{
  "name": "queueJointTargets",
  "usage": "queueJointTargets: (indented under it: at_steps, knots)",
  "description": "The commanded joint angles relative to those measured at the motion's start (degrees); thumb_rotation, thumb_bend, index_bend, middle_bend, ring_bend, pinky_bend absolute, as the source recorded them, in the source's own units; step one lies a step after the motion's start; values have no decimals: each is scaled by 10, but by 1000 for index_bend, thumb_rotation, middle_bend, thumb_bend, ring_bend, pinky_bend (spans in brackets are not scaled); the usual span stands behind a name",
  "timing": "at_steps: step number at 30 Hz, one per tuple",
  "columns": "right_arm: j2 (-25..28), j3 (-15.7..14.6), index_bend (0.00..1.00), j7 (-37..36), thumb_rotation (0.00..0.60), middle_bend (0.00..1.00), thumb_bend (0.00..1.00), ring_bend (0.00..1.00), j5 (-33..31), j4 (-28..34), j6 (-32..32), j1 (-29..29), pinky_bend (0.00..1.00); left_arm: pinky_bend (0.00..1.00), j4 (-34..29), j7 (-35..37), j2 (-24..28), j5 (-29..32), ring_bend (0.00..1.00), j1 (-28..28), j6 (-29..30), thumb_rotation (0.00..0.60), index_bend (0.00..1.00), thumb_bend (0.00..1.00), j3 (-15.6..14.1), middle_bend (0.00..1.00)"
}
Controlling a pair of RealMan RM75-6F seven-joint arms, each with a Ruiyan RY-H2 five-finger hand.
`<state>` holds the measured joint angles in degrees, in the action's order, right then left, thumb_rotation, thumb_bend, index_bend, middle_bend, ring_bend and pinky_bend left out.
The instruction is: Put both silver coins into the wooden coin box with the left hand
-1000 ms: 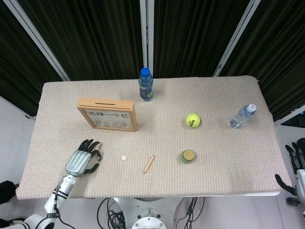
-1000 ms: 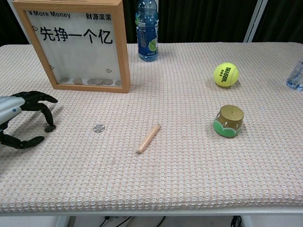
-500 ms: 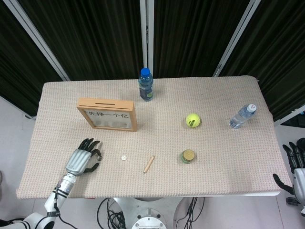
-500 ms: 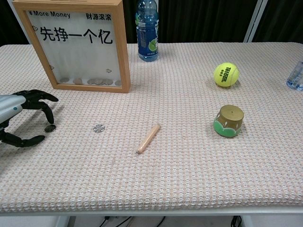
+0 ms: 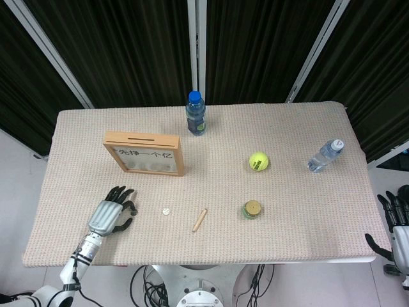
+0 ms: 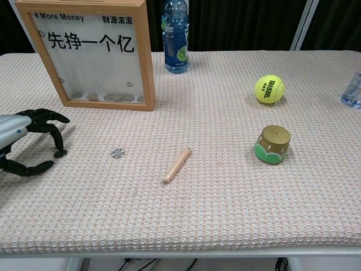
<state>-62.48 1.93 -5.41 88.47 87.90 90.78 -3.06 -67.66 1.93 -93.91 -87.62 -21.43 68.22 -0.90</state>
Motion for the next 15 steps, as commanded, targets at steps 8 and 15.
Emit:
queueJointTargets:
  at_steps: [8,15]
  knots:
    - [-1,0,0,-4,600,0,176,0,-2,-4,0,0,0,63,7,8,-6,-2,0,-5,-2,600,444,284,0,108]
    - [-1,-2,0,-8,600,0,176,0,-1,-8,-3,0,0,64,14,13,-10,-2,0,-10,-5,600,453,284,1,110]
